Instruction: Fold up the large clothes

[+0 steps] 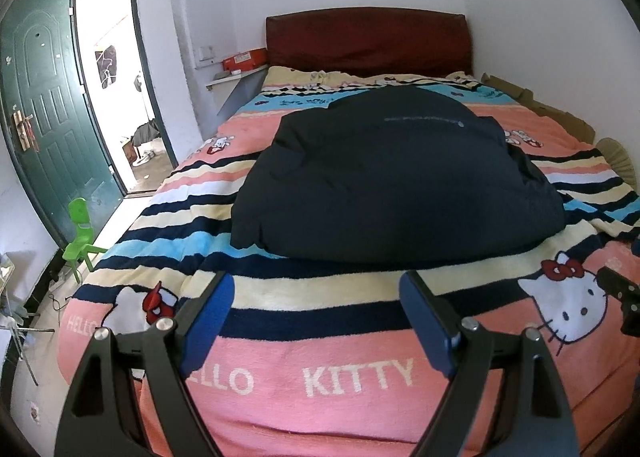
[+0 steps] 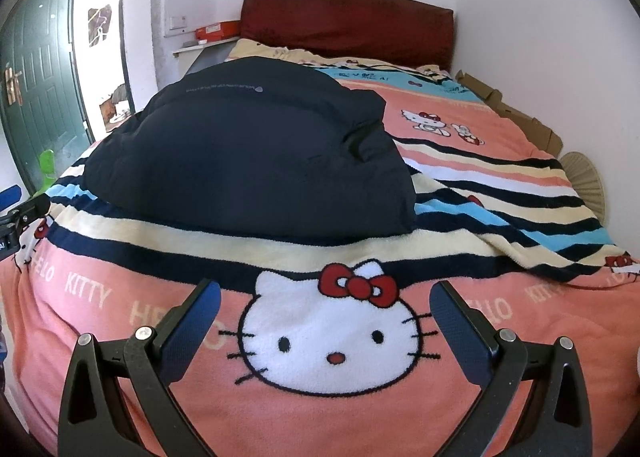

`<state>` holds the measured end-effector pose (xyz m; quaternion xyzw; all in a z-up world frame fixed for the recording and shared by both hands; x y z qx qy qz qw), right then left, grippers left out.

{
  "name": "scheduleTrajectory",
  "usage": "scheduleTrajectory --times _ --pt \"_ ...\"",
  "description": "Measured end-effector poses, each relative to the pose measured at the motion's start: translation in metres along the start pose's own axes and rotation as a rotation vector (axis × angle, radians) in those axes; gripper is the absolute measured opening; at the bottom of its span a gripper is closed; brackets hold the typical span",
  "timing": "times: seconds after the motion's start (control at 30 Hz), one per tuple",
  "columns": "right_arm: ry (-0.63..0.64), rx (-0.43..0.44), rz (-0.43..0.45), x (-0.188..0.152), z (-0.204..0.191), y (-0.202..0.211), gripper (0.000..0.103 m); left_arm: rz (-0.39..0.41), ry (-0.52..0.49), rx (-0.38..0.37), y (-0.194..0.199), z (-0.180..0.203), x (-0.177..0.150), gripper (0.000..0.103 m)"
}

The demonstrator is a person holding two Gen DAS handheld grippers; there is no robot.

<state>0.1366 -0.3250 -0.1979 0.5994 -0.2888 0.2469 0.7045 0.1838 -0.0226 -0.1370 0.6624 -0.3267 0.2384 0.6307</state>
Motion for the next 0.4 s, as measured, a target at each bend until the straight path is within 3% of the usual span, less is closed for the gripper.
scheduleTrajectory --times 0.4 --pt "0.015 0.0 0.009 0.0021 -0.0018 0.0036 0.102 0.016 0.016 -0.001 0.0083 -0.0052 0.004 0.084"
Point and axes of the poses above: each gripper's, at about its wrist camera, not at the fingertips, and y roughly against the way its jaws point, z to its right, x to its top, the point moved 10 cm from there along -y, roughly the way its jaws point, and after that the axes turned 4 degrees about -z, right-handed, at the moved point
